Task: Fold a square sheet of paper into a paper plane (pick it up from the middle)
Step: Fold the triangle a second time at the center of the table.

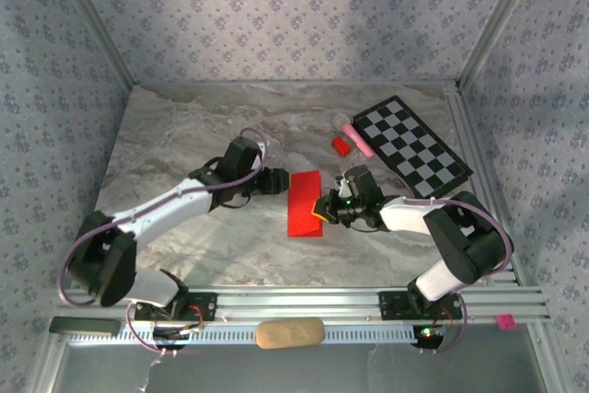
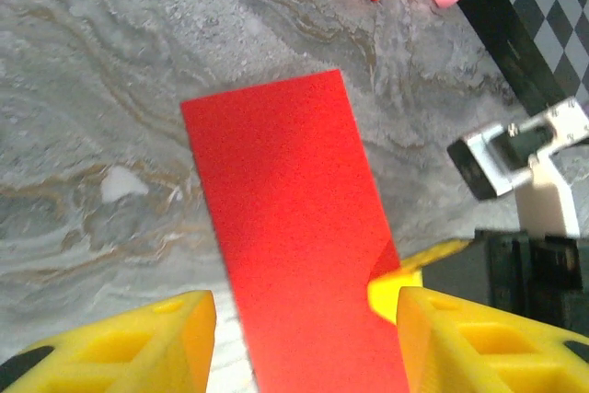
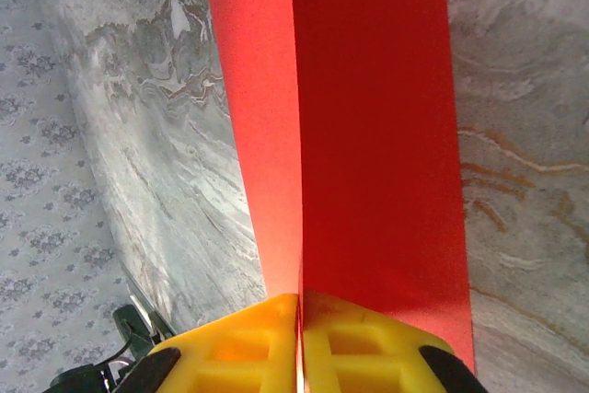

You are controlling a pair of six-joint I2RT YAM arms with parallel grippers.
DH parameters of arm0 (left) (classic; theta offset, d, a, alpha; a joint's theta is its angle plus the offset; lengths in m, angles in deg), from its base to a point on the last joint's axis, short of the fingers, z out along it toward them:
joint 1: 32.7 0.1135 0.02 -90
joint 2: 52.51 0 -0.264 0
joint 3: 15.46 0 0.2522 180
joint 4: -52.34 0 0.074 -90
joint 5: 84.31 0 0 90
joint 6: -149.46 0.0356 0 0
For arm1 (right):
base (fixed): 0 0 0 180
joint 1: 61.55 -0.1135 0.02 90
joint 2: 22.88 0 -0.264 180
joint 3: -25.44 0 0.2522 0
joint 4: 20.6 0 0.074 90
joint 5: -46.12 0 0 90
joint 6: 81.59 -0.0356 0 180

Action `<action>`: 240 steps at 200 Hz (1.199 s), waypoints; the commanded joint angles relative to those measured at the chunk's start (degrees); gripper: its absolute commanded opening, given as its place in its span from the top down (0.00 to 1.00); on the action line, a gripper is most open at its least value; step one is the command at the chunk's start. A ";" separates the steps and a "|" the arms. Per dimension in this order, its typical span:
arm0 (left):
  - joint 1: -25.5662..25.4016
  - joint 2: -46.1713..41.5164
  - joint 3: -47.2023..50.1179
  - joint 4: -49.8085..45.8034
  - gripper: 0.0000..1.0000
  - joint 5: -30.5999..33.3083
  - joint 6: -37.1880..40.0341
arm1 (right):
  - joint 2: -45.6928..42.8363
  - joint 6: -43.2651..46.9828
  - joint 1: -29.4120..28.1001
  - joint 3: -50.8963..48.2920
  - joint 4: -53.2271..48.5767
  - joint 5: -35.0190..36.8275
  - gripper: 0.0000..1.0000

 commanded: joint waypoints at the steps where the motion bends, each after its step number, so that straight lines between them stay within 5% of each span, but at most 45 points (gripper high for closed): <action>1: -0.40 -5.86 3.31 0.97 0.46 5.70 2.07 | -0.01 -0.29 -0.48 -0.74 1.03 0.08 0.89; 100: -0.41 -24.01 17.14 7.85 0.45 6.12 6.66 | -1.96 2.66 -2.20 -0.34 -1.37 0.45 0.81; 240: -0.40 -18.89 18.98 14.13 0.45 -0.55 16.76 | 0.44 5.45 -4.68 0.26 -1.11 2.48 0.79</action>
